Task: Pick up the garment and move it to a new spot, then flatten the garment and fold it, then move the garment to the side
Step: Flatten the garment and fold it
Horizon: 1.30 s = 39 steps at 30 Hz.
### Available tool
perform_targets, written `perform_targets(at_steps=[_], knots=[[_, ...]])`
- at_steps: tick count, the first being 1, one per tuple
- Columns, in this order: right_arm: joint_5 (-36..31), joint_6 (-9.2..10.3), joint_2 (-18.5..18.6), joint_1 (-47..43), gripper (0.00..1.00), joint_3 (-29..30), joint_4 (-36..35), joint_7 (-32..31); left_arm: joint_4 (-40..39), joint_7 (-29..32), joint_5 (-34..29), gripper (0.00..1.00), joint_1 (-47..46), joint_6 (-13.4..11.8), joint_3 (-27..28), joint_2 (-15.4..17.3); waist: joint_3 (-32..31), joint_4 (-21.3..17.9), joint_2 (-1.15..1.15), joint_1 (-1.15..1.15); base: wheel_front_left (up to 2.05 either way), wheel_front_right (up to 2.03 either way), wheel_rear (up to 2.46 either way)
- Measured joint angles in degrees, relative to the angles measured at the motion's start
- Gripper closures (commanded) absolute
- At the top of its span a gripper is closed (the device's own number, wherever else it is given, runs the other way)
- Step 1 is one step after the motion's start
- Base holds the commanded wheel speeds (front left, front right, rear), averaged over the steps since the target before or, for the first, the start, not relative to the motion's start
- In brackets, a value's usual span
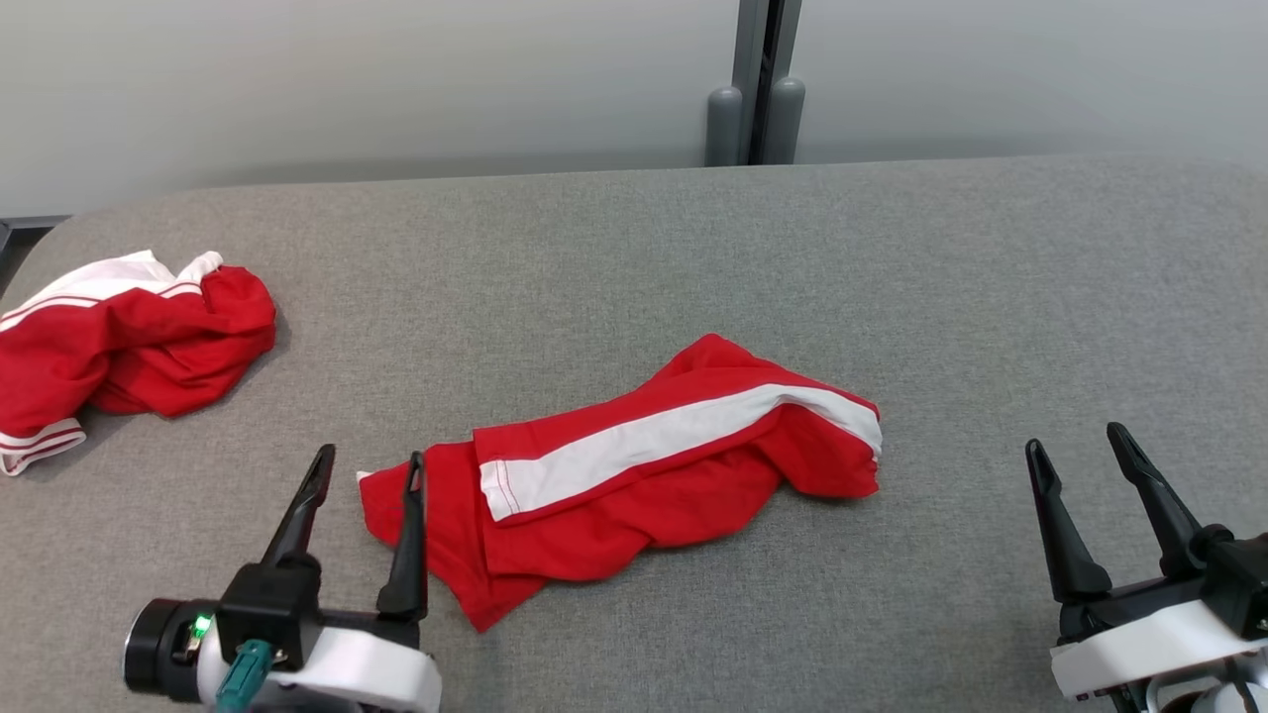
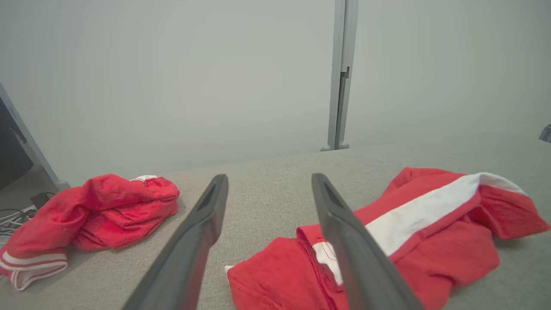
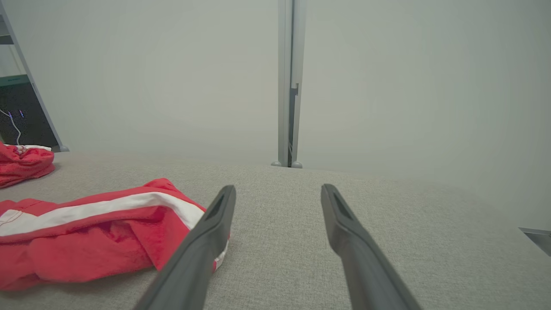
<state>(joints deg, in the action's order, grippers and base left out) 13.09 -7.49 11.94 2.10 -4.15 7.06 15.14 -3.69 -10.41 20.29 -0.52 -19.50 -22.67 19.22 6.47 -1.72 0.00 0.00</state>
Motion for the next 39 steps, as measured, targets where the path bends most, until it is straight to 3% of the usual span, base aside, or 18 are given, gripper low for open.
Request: perform_targets(at_steps=[8,15,32,33,34,36,39], knots=[[-0.5,0.00,0.5,1.2,0.00,-0.9,-0.3,0.0,-0.9,8.3,-1.7,0.00,-5.5,2.3,-5.0,0.0,2.5,0.4,0.00,0.00,0.00,0.00,0.00],[0.1,0.00,0.6,2.4,0.00,-2.4,0.3,0.0,5.3,16.0,1.9,0.00,-7.3,5.9,-8.8,-2.4,4.8,-0.6,0.00,0.00,0.00,0.00,0.00],[0.6,0.00,0.3,3.7,0.00,-2.2,0.8,0.0,10.5,14.5,4.9,0.00,-9.5,6.9,-7.8,-3.6,7.0,-2.4,0.00,0.00,0.00,0.00,0.00],[0.6,0.00,0.2,3.8,0.00,-2.2,0.7,0.0,10.5,14.5,4.9,0.04,-9.6,7.0,-7.8,-3.6,7.1,-2.4,0.00,0.00,0.00,0.00,0.00],[0.6,0.00,0.2,3.8,0.00,-2.1,0.7,0.0,10.3,14.5,4.9,0.47,-9.7,7.3,-7.9,-3.5,7.1,-2.4,0.00,0.00,0.00,0.00,0.00],[0.6,0.00,0.1,3.9,0.00,-2.1,0.7,0.0,9.8,14.4,4.8,1.00,-10.0,7.3,-8.0,-3.4,7.3,-2.4,0.00,0.00,0.00,0.00,0.00],[1.0,0.00,0.3,4.4,0.00,-2.1,1.0,0.0,8.7,13.9,4.2,1.00,-10.6,7.0,-7.9,-3.1,7.8,-2.2,0.00,0.00,0.00,0.00,0.00]])
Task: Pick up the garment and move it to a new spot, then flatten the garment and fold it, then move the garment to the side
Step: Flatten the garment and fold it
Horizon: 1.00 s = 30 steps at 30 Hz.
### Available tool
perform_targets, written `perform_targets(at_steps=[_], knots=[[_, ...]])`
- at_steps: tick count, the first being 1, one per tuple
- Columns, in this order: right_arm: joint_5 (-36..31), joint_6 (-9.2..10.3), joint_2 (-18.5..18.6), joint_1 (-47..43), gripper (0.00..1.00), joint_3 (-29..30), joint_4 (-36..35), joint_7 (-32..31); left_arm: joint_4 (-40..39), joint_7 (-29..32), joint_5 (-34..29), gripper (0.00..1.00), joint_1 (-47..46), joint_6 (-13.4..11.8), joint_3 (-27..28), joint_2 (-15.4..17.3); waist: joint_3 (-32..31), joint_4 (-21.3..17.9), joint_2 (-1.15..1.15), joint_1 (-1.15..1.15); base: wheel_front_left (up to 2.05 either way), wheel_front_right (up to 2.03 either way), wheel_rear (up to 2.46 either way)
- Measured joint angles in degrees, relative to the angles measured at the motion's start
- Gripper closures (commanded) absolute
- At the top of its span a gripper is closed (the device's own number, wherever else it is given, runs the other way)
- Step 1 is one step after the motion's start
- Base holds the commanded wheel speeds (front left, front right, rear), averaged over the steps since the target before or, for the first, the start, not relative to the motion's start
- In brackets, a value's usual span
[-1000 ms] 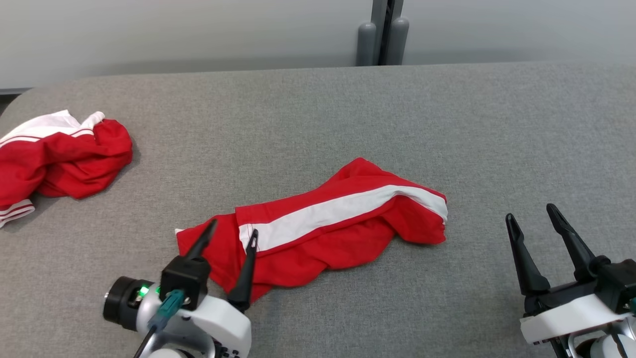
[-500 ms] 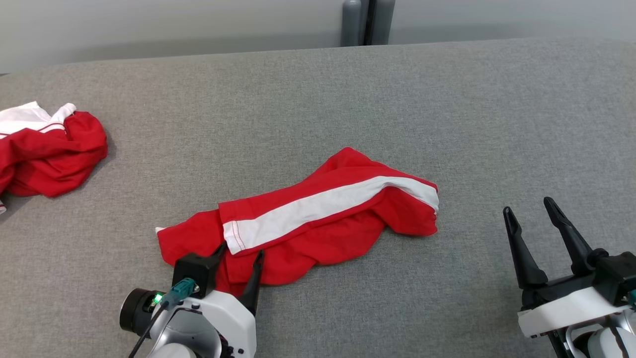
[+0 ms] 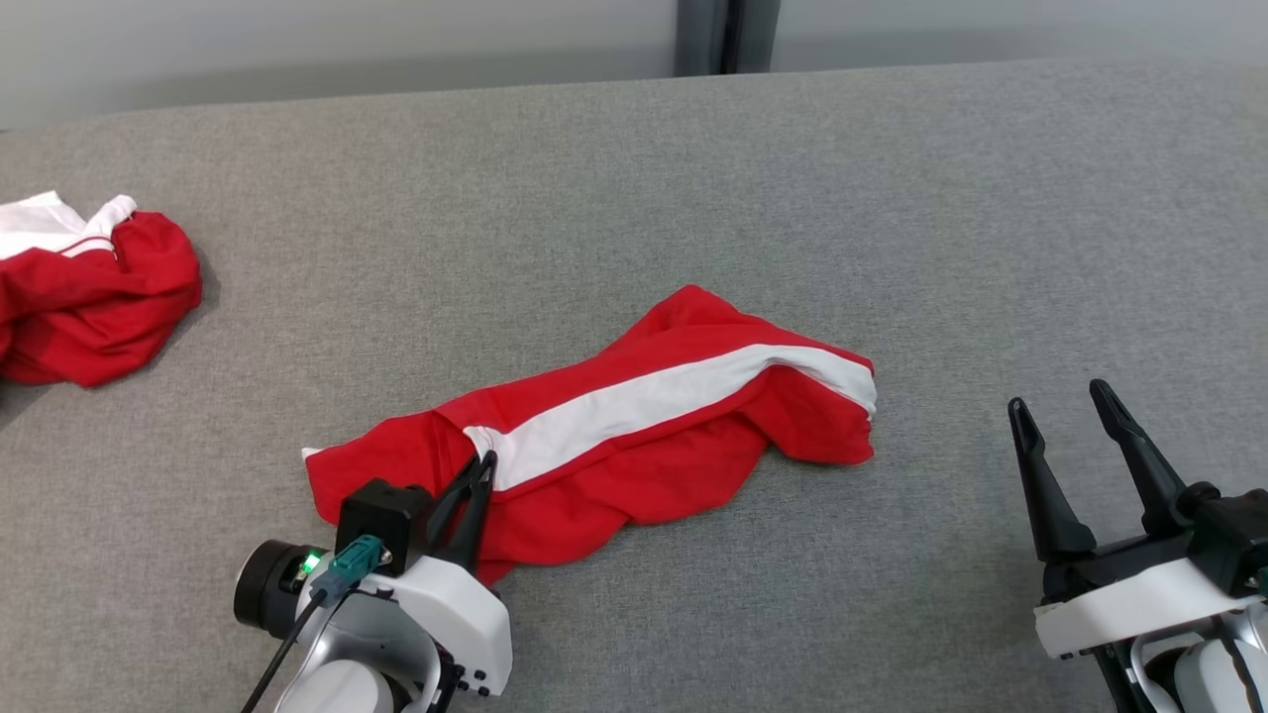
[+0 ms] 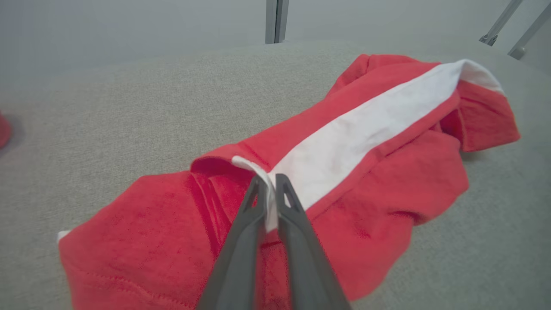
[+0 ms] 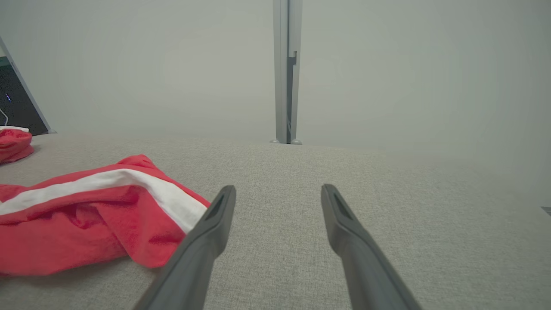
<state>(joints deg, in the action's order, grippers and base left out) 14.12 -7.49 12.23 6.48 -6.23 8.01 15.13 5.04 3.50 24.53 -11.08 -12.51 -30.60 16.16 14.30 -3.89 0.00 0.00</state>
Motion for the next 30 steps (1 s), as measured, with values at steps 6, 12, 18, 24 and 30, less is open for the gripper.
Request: perform_targets(at_steps=[6,12,18,24,30], knots=[[2.9,0.00,0.9,2.1,0.00,-2.3,2.4,0.0,-1.7,0.0,-0.9,1.00,-1.3,-0.2,-0.5,0.2,1.8,1.3,0.00,0.00,0.00,0.00,0.00],[6.5,0.00,2.0,5.7,0.00,-6.5,6.4,0.0,-2.4,-0.5,-1.5,1.00,-2.2,-0.4,-1.4,-0.4,4.0,3.2,0.00,0.00,0.00,0.00,0.00],[9.5,0.00,2.5,8.7,0.00,-12.2,11.6,0.0,-2.5,-1.1,-1.9,1.00,-3.1,-0.4,-2.0,-0.8,5.7,4.7,0.00,0.00,0.00,0.00,0.00],[13.0,0.00,3.8,11.3,0.23,-17.4,16.0,0.0,-2.5,-1.8,-2.1,1.00,-3.5,-0.6,-2.2,-1.0,6.2,5.5,0.00,0.00,0.00,0.00,0.00],[14.7,0.00,4.3,12.7,1.00,-19.1,16.7,0.0,-2.4,-2.7,-2.1,1.00,-3.5,-0.9,-2.0,-0.8,6.0,5.5,0.00,0.00,0.00,0.00,0.00]])
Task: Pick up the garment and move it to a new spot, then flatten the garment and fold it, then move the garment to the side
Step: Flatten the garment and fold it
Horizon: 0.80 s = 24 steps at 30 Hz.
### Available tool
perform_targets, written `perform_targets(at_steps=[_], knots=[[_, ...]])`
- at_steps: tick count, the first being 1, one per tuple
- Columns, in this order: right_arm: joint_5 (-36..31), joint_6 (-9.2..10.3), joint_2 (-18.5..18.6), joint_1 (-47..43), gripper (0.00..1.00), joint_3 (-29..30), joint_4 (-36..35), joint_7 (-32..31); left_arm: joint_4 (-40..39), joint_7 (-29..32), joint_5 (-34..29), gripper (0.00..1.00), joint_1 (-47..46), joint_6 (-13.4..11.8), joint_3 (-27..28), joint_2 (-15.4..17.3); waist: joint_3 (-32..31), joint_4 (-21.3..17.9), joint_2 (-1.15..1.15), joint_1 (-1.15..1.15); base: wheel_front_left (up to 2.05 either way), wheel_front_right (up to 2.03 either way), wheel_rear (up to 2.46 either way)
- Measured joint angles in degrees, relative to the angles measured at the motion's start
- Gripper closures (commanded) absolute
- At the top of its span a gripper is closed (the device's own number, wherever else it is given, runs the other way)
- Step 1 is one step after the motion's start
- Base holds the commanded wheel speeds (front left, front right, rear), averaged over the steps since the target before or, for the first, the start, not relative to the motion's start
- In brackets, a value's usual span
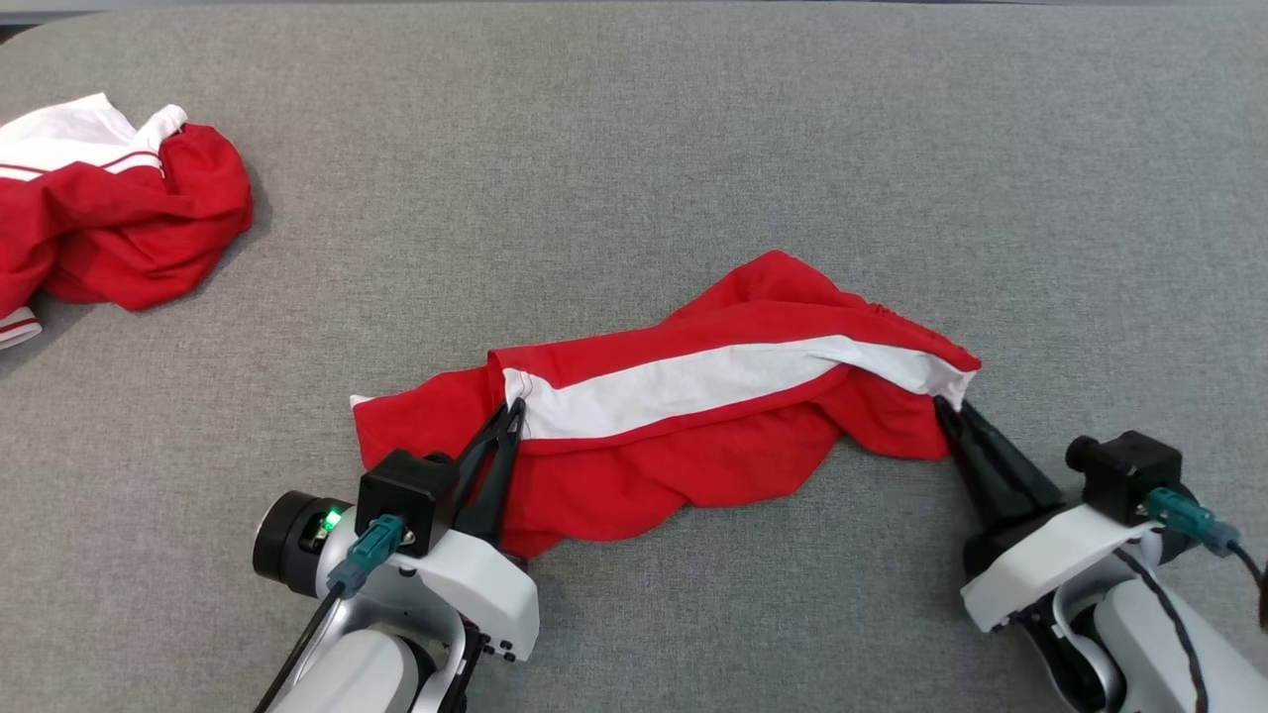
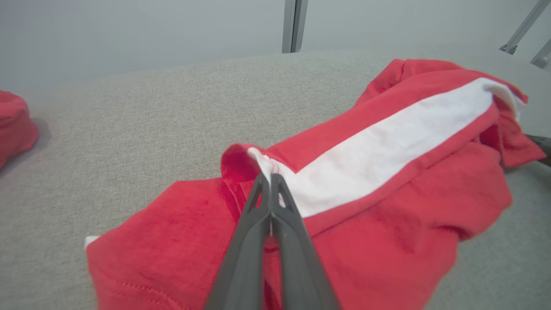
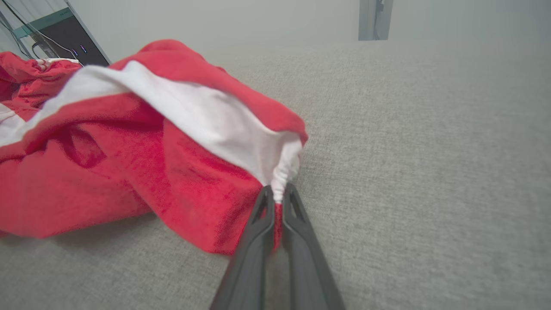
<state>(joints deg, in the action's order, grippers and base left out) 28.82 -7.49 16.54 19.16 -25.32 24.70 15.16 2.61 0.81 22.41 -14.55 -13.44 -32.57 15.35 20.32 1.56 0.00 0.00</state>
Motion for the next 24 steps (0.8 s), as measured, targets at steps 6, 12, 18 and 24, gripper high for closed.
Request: perform_targets(at_steps=[6,12,18,24], knots=[[-0.8,0.00,1.3,0.2,1.00,2.9,-3.2,0.0,-1.0,-3.3,-0.7,1.00,0.0,-0.3,0.7,0.3,-1.3,-0.4,0.00,0.00,0.00,0.00,0.00],[-2.6,0.00,2.1,0.3,1.00,7.1,-9.3,0.0,-4.5,-6.5,-1.9,1.00,-2.3,-0.4,1.8,0.9,-3.6,-1.4,0.00,0.00,0.00,0.00,0.00],[-3.9,0.00,4.2,2.6,1.00,10.6,-14.4,0.0,-9.5,-7.6,-3.6,1.00,-7.2,-0.4,3.0,2.2,-6.5,-2.8,0.00,0.00,0.00,0.00,0.00],[-4.1,0.00,6.3,7.5,1.00,15.1,-20.8,-2.4,-13.7,-7.2,-4.9,1.00,-14.4,0.1,5.0,3.5,-8.9,-4.6,0.00,0.00,0.00,0.00,0.00]])
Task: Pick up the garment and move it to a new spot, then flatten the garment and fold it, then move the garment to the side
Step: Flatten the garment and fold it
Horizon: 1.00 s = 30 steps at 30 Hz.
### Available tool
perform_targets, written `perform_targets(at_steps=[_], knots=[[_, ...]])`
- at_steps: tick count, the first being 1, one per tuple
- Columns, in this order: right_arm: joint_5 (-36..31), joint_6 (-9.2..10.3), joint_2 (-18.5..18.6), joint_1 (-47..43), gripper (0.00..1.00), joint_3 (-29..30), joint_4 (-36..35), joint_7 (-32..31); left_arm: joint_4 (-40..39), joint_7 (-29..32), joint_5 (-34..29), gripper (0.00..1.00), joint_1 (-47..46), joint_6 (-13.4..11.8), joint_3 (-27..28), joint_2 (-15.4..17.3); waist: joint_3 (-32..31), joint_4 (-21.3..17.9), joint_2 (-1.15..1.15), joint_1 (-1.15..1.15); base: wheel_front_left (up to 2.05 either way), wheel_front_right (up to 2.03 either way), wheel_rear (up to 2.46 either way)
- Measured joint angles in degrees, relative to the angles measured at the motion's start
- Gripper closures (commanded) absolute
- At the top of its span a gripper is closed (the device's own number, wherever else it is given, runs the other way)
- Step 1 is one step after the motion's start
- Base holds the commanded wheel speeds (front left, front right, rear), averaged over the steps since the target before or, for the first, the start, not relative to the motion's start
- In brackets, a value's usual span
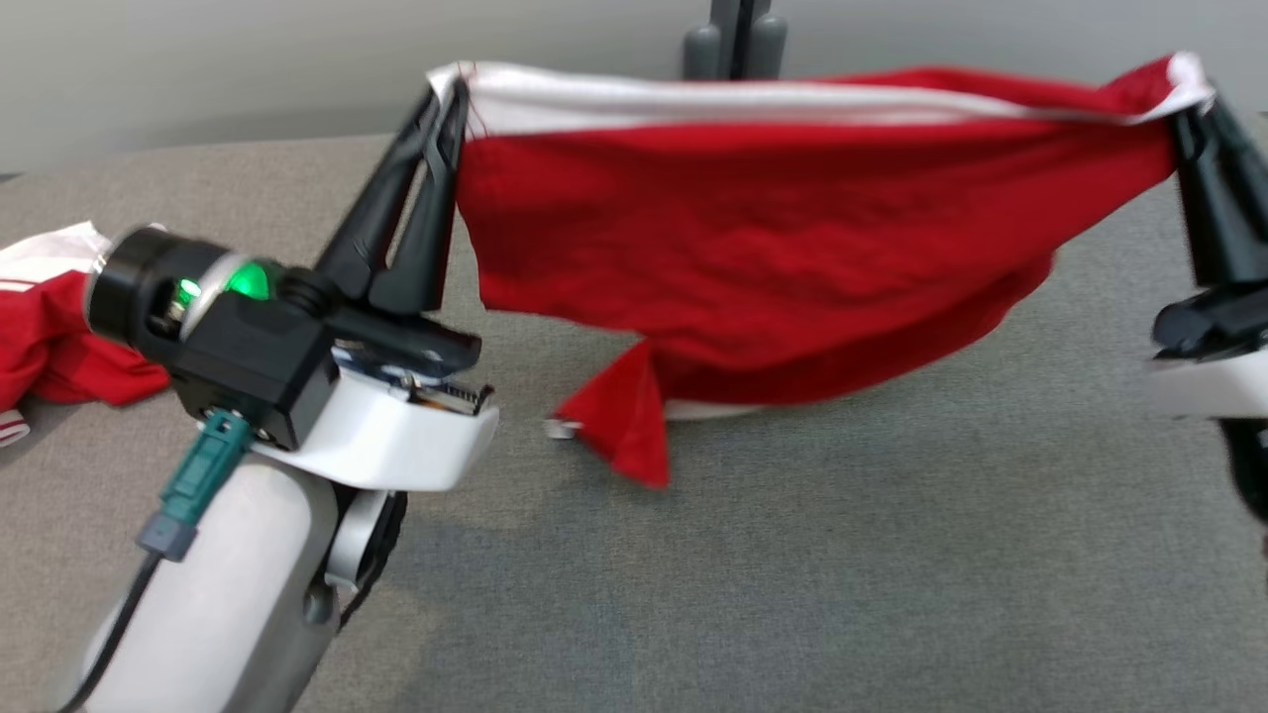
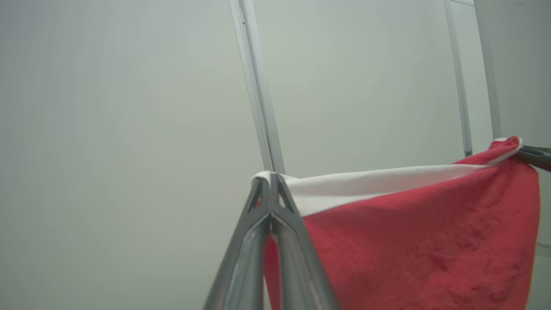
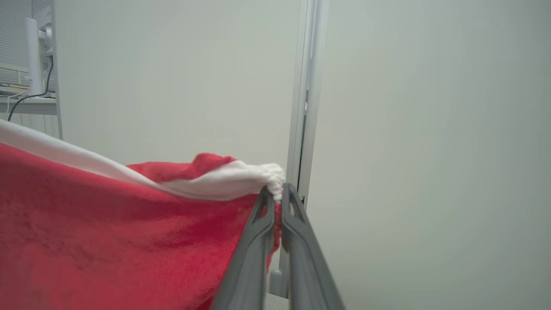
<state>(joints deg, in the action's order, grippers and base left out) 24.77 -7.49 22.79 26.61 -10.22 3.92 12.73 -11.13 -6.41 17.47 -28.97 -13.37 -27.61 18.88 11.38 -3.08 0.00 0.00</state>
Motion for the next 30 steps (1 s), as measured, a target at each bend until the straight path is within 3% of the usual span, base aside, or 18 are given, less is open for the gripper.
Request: perform_targets(at_steps=[9,15,22,30], knots=[[-1.7,0.00,0.2,1.1,1.00,7.6,-9.7,-7.7,-3.7,1.5,-0.8,1.00,-6.7,0.5,0.8,0.0,-2.2,-2.0,0.00,0.00,0.00,0.00,0.00],[-1.4,0.00,-0.5,1.1,1.00,9.2,-10.7,-9.2,-2.6,1.2,-0.7,1.00,-8.9,0.9,0.5,-1.2,-0.6,-2.2,0.00,0.00,0.00,0.00,0.00],[3.1,0.00,-1.0,6.5,1.00,9.4,-7.1,-9.6,2.1,0.3,-0.3,1.00,-16.7,3.7,-0.1,-2.9,3.7,-2.2,0.00,0.00,0.00,0.00,0.00],[9.3,0.02,-1.6,24.3,1.00,4.5,3.2,-8.0,16.7,-4.2,0.7,1.00,-34.7,9.9,0.0,-7.0,10.2,-2.3,0.00,0.00,0.00,0.00,0.00]])
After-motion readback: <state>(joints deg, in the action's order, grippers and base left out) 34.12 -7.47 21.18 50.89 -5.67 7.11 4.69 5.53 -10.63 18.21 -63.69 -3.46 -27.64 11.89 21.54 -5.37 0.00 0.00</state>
